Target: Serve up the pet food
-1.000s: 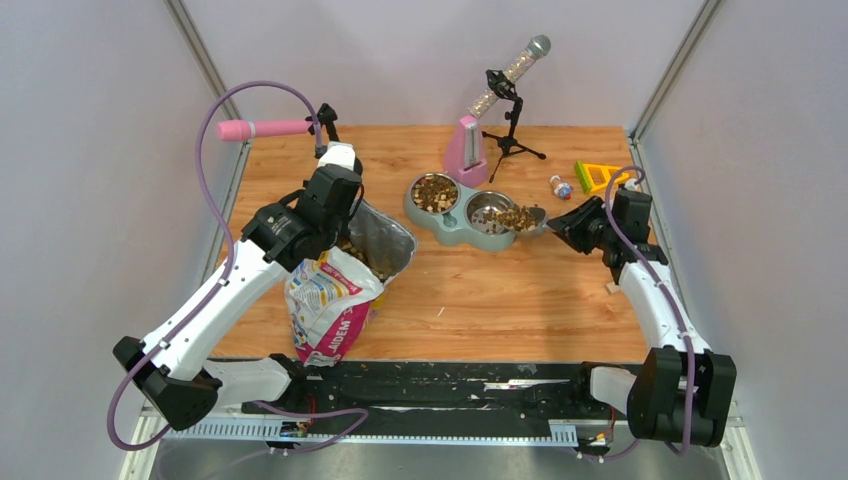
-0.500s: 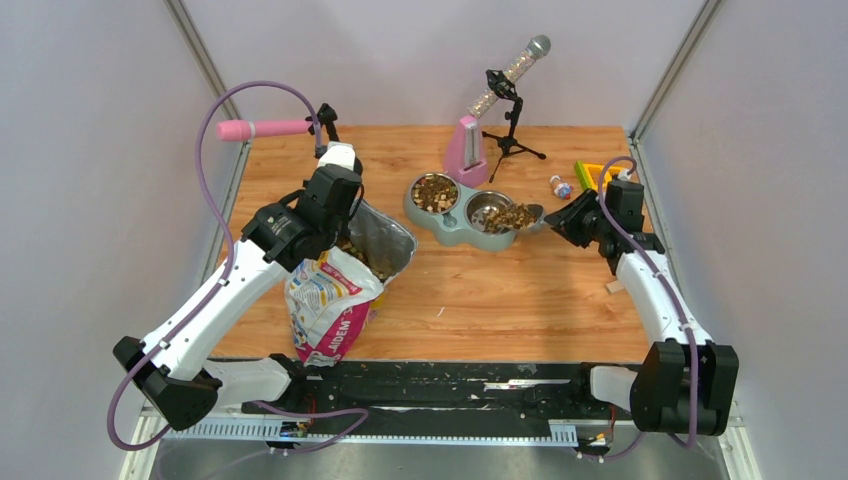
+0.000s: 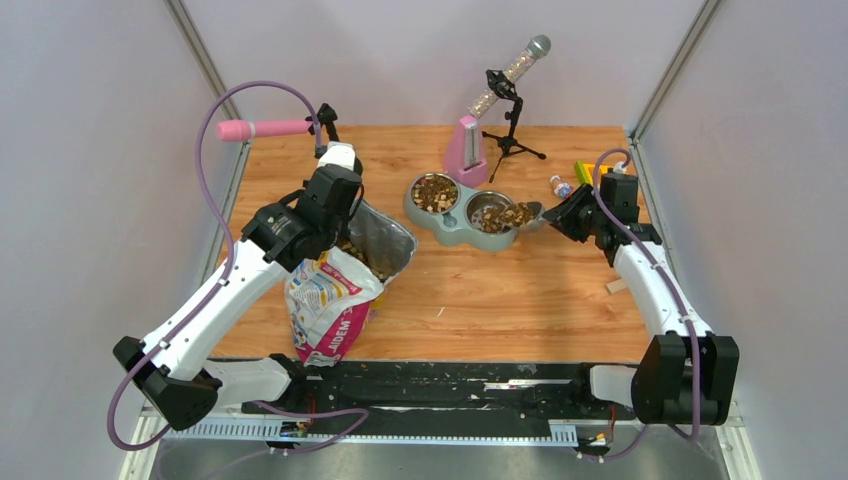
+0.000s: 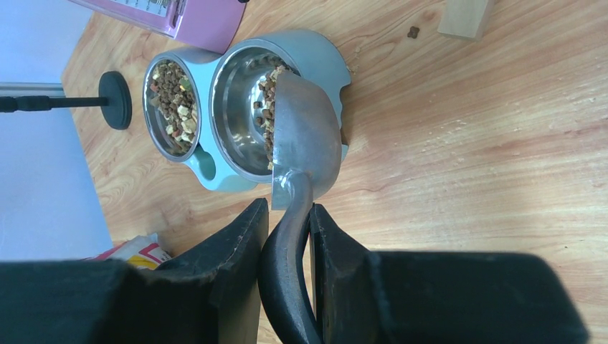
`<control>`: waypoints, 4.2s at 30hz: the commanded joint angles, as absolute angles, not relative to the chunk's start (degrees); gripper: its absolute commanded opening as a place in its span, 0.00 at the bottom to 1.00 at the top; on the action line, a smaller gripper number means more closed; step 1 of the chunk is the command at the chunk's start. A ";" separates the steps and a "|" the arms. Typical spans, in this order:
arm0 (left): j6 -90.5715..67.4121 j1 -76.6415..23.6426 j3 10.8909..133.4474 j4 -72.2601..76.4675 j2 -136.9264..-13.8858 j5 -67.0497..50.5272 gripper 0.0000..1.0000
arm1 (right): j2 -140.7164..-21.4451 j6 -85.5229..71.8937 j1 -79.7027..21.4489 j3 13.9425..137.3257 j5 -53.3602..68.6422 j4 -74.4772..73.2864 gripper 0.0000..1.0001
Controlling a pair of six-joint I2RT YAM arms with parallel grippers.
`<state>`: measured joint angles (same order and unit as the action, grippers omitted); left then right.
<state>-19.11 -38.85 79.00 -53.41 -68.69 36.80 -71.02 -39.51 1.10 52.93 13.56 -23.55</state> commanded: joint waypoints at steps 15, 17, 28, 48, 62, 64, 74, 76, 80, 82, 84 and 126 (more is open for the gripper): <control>-18.94 -38.85 81.40 -43.38 -65.05 39.90 0.00 | -76.87 -37.27 -5.33 61.05 8.78 -24.74 0.00; -18.98 -38.85 81.39 -43.41 -64.96 39.97 0.00 | -77.25 -37.09 -5.96 61.69 7.99 -24.95 0.00; -18.90 -38.85 81.39 -43.42 -64.77 40.06 0.00 | -77.06 -35.09 -7.26 63.11 2.47 -27.81 0.00; -18.74 -38.85 81.44 -43.42 -64.43 40.13 0.00 | -83.42 -31.19 -15.94 70.99 -6.90 -30.14 0.00; -18.72 -38.85 81.39 -43.33 -64.08 40.01 0.00 | -87.49 -22.99 -18.94 76.45 -11.73 -31.83 0.00; -18.72 -38.85 81.44 -43.33 -64.07 40.09 0.00 | -88.51 -22.74 -19.68 77.07 -12.19 -32.35 0.00; -18.72 -38.85 81.39 -43.33 -63.89 40.16 0.00 | -87.05 -20.98 -23.30 78.29 -17.41 -33.00 0.00; -18.72 -38.85 81.41 -43.29 -63.83 40.17 0.00 | -86.84 -20.52 -23.61 78.35 -18.18 -32.99 0.00; -18.70 -38.85 81.39 -43.33 -63.89 40.18 0.00 | -86.78 -18.79 -24.38 78.34 -19.95 -33.10 0.00; -18.72 -38.85 81.41 -43.33 -63.93 40.21 0.00 | -86.67 -18.04 -25.02 78.47 -20.83 -33.15 0.00; -18.72 -38.85 81.39 -43.34 -63.94 40.17 0.00 | -86.17 -17.49 -25.83 78.80 -22.22 -33.12 0.00; -18.71 -38.85 81.30 -43.06 -63.13 40.04 0.00 | -82.18 -14.72 -30.21 74.24 -26.49 -29.56 0.00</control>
<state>-18.92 -38.85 79.00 -54.19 -66.96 36.95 -83.85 -13.56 -29.26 72.12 -24.97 -28.69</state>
